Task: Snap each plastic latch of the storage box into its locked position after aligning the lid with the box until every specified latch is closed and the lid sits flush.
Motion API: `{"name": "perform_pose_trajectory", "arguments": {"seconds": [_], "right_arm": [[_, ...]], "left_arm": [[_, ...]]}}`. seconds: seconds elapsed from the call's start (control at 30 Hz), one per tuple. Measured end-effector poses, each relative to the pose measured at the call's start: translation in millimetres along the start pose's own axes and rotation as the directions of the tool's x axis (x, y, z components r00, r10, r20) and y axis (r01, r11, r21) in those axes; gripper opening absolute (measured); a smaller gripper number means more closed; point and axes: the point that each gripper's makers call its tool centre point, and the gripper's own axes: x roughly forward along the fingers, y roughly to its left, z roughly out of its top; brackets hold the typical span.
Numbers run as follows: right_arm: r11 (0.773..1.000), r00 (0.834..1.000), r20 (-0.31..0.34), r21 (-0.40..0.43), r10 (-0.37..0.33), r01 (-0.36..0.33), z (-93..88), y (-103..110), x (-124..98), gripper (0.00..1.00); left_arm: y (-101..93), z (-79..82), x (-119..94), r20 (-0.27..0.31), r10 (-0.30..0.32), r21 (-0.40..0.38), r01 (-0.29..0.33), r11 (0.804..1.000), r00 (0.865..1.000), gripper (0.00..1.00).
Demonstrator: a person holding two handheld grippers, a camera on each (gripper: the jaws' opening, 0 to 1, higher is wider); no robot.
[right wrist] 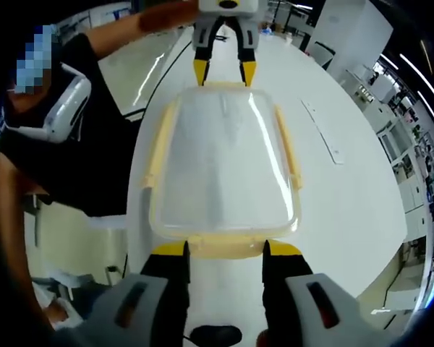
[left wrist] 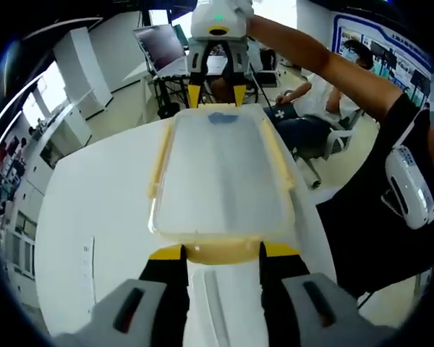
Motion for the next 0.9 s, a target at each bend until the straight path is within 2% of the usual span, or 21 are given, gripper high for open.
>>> {"name": "perform_pose_trajectory", "arguments": {"seconds": [0.5,0.9], "right_arm": [[1.0,1.0,0.007,-0.026,0.003,-0.003,33.5,-5,25,0.35],[0.999,1.0,-0.002,-0.049,0.009,-0.009,55.6,-9,35,0.35]], "left_arm": [[0.5,-39.4,-18,0.018,0.02,-0.012,-0.02,1.0,1.0,0.35],[-2.9,-60.8,-28,0.034,0.028,-0.036,-0.027,0.999,0.999,0.35]]}}
